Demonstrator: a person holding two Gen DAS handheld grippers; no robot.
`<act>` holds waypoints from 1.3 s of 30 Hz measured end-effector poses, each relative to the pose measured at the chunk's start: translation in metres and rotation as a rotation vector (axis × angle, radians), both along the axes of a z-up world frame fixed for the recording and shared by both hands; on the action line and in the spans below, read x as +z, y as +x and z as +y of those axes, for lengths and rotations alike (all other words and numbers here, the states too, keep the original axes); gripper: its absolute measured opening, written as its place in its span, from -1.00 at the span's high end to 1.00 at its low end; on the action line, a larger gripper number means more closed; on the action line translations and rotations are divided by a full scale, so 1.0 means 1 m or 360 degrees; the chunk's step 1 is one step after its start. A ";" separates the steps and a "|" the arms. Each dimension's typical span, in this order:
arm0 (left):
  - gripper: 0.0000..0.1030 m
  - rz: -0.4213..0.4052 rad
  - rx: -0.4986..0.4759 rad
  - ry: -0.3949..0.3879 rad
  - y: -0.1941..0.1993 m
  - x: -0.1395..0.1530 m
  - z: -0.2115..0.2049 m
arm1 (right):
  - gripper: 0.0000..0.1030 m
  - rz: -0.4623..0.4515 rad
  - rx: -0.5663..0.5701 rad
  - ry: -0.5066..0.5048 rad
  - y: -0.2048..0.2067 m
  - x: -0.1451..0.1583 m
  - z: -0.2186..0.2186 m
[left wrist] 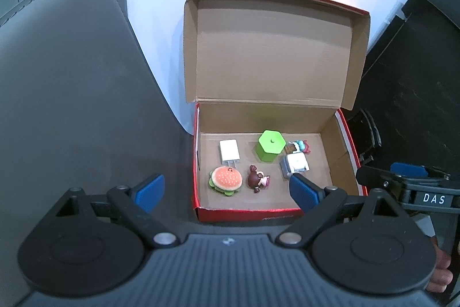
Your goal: Organize objects
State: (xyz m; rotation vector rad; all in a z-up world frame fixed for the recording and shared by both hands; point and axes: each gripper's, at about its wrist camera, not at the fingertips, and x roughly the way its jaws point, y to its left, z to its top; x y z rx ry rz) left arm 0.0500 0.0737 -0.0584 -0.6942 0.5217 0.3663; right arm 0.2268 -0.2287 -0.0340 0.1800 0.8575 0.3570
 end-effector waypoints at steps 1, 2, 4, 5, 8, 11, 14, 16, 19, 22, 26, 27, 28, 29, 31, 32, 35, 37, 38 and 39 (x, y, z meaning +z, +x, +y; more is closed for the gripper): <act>-0.80 0.0004 -0.0004 0.0001 0.000 0.000 0.000 | -1.00 0.0001 0.0002 -0.0001 -0.001 0.000 0.000; -0.80 0.0006 -0.0007 -0.0001 -0.001 -0.001 0.000 | -1.00 0.0002 0.0005 0.0000 -0.002 -0.001 0.000; -0.80 0.0007 -0.0015 -0.0012 -0.002 -0.003 -0.001 | -1.00 0.0003 0.0009 0.0008 -0.005 -0.001 0.000; -0.80 0.0009 -0.0021 -0.0019 -0.002 -0.005 -0.002 | -1.00 0.0005 0.0008 0.0011 -0.006 -0.001 0.000; -0.80 0.0012 -0.0046 -0.0032 -0.003 -0.009 -0.003 | -1.00 0.0019 0.0003 0.0015 -0.008 -0.004 0.000; -0.80 0.0008 -0.0080 -0.0036 -0.004 -0.010 -0.005 | -1.00 0.0031 -0.0006 0.0015 -0.011 -0.006 -0.001; -0.80 0.0012 -0.0098 -0.0043 -0.005 -0.011 -0.006 | -1.00 0.0014 -0.0012 0.0024 -0.016 -0.005 -0.001; -0.80 0.0005 -0.0113 -0.0040 -0.006 -0.011 -0.007 | -1.00 0.0019 -0.0021 0.0031 -0.018 -0.006 -0.002; -0.80 0.0003 -0.0124 -0.0029 -0.007 -0.009 -0.010 | -1.00 0.0031 -0.0030 0.0033 -0.020 -0.008 -0.003; -0.80 0.0002 -0.0134 -0.0027 -0.008 -0.008 -0.012 | -1.00 0.0031 -0.0037 0.0038 -0.022 -0.008 -0.005; -0.80 0.0005 -0.0143 -0.0031 -0.008 -0.009 -0.013 | -1.00 0.0035 -0.0045 0.0042 -0.023 -0.009 -0.006; -0.80 0.0009 -0.0143 -0.0032 -0.008 -0.009 -0.013 | -1.00 0.0035 -0.0045 0.0041 -0.023 -0.009 -0.006; -0.80 0.0010 -0.0142 -0.0036 -0.008 -0.009 -0.013 | -1.00 0.0034 -0.0046 0.0041 -0.023 -0.009 -0.006; -0.80 0.0006 -0.0142 -0.0038 -0.009 -0.009 -0.013 | -1.00 0.0032 -0.0047 0.0039 -0.023 -0.009 -0.006; -0.80 0.0000 -0.0146 -0.0040 -0.009 -0.009 -0.014 | -1.00 0.0034 -0.0049 0.0037 -0.023 -0.010 -0.006; -0.80 0.0003 -0.0148 -0.0039 -0.009 -0.009 -0.014 | -1.00 0.0038 -0.0049 0.0035 -0.023 -0.010 -0.007; -0.80 0.0001 -0.0151 -0.0031 -0.010 -0.007 -0.015 | -1.00 0.0042 -0.0052 0.0033 -0.023 -0.011 -0.007; -0.80 -0.0001 -0.0153 -0.0023 -0.010 -0.006 -0.015 | -1.00 0.0039 -0.0051 0.0036 -0.023 -0.010 -0.008; -0.80 0.0001 -0.0152 -0.0021 -0.011 -0.007 -0.015 | -1.00 0.0039 -0.0048 0.0036 -0.024 -0.010 -0.008; -0.80 0.0002 -0.0151 -0.0021 -0.011 -0.007 -0.015 | -1.00 0.0039 -0.0049 0.0034 -0.024 -0.010 -0.008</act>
